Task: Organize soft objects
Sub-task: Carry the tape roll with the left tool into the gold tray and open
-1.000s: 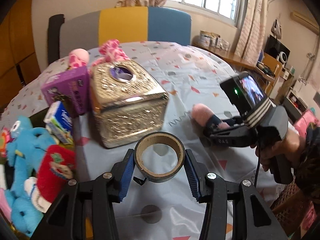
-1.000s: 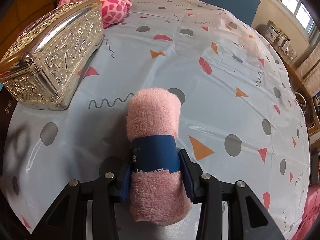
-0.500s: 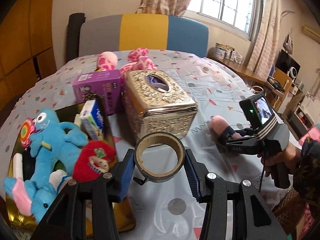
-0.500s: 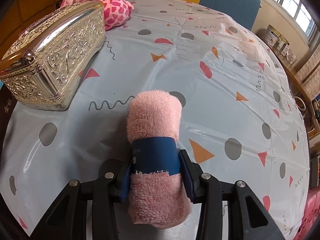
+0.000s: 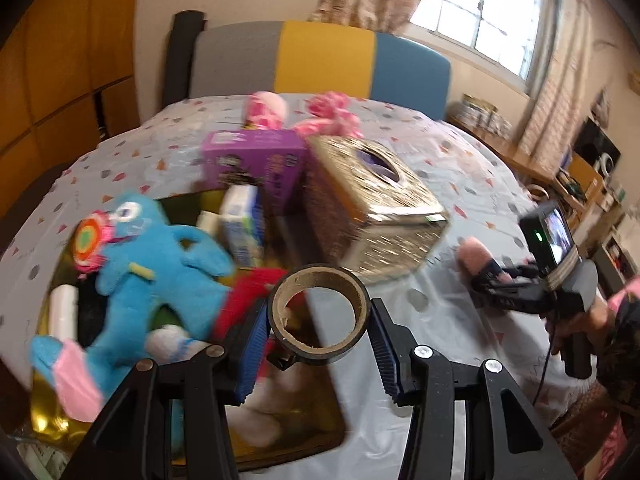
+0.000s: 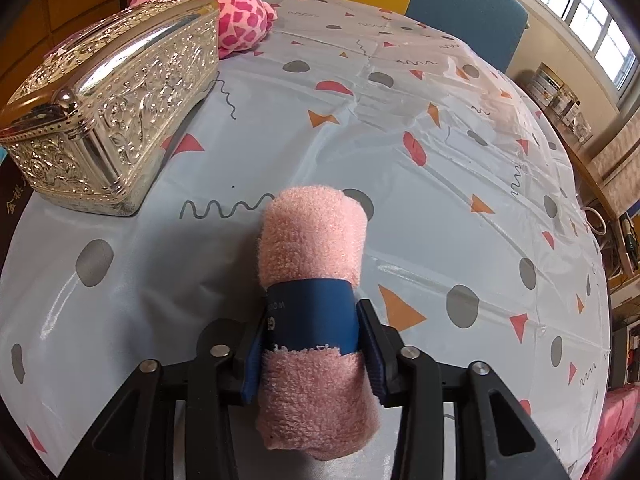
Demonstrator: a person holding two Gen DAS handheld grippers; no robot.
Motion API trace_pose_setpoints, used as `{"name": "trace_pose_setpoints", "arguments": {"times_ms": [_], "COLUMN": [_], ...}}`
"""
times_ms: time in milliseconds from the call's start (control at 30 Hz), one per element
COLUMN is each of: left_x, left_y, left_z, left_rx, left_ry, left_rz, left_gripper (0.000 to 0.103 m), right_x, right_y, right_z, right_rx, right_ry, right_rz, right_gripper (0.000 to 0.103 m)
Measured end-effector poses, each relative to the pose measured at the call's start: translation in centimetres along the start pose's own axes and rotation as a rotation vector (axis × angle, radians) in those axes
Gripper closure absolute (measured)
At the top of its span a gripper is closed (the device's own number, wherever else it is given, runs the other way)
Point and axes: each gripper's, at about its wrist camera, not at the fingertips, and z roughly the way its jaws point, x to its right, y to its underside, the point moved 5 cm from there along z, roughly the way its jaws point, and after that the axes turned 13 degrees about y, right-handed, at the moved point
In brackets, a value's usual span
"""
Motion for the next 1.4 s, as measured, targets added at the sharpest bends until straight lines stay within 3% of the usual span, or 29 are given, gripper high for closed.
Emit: {"name": "trace_pose_setpoints", "arguments": {"times_ms": [233,333,433,700,867,1067,1167,1233,1400], "left_x": [-8.8,-12.5,-14.4,-10.9,-10.3,-11.1,-11.8,-12.0,-11.5], "left_y": [-1.7,-1.2,0.1,1.8,0.8,0.7,1.2,1.5,1.6], "left_z": [-6.4,-9.5,-11.2,-6.8,-3.5,0.1,1.2,1.1,-0.6], "left_rx": [0.097,0.135,0.147,0.064,0.033,-0.013,-0.042,-0.040,-0.007], "left_ry": [-0.066,-0.115,-0.113,0.023,0.032,-0.030,-0.063,-0.058,-0.099], "left_rz": [-0.206,-0.278,-0.344,-0.344,-0.357,-0.348,-0.348,-0.360,-0.290], "left_gripper": [0.054,0.054,0.054,0.054,0.053,0.052,0.043,0.037,0.034], "right_x": [0.0,-0.1,-0.2,-0.4,-0.3,-0.2,-0.2,-0.3,-0.3], "right_y": [0.1,0.1,0.1,0.1,0.2,0.2,0.2,0.3,0.3], "right_z": [-0.1,-0.1,-0.2,-0.4,-0.4,-0.5,-0.5,-0.5,-0.6], "right_rx": [0.006,0.010,0.015,0.020,0.021,0.024,0.026,0.026,0.028], "right_ry": [0.004,0.007,0.016,0.035,0.038,0.045,0.048,0.048,0.052], "right_rz": [-0.015,-0.027,-0.039,-0.054,-0.058,-0.069,-0.072,-0.074,-0.077], "right_gripper": [0.064,0.064,0.064,0.064,0.064,0.064,0.064,0.064,0.064]}}
